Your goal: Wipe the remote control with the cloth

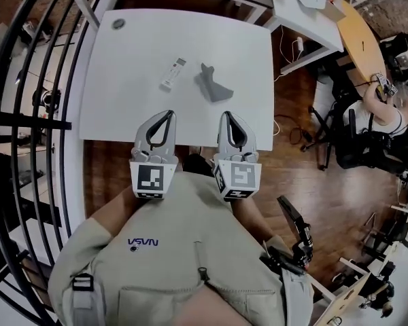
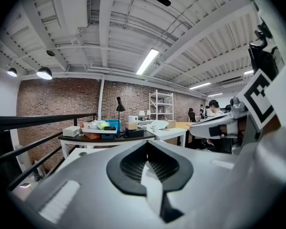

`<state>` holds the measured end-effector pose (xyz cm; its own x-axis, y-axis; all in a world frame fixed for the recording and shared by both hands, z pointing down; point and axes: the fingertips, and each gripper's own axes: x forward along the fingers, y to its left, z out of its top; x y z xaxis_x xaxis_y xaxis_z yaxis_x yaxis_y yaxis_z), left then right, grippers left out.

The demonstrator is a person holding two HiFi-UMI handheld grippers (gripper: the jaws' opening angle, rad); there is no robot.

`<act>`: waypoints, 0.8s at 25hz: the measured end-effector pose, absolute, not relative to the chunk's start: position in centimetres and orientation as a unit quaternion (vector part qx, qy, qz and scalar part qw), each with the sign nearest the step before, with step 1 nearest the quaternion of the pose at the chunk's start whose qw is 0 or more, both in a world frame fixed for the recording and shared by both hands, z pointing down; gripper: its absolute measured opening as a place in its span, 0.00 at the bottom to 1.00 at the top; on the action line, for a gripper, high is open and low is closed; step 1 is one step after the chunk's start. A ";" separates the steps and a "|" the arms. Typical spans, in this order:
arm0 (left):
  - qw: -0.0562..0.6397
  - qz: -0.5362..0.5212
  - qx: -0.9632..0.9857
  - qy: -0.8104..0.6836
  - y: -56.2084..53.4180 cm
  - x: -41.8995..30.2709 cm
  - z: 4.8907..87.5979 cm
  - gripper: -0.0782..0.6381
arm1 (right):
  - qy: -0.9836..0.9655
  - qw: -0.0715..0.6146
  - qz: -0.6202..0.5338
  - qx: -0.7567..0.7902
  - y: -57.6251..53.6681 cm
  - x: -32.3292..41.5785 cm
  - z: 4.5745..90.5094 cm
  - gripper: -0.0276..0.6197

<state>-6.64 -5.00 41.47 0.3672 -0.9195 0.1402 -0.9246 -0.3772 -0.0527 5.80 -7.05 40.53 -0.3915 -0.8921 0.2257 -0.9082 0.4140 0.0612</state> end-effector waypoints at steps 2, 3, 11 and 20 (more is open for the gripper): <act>0.014 0.079 0.813 -0.577 -6.3 -6.9 41.5 0.12 | -0.841 0.110 0.036 0.528 -8.8 5.9 40.9 0.05; 0.015 0.081 0.806 -0.586 -6.9 -6.9 41.6 0.12 | -0.845 0.108 0.036 0.522 -9.6 5.9 41.0 0.05; 0.019 0.101 0.768 -0.632 -12.1 -4.9 42.2 0.12 | -0.879 0.123 0.053 0.457 -15.3 6.9 44.0 0.11; 0.063 0.145 0.760 -0.631 -15.3 -5.4 47.5 0.20 | -0.879 0.201 0.077 0.424 -19.3 5.8 50.7 0.24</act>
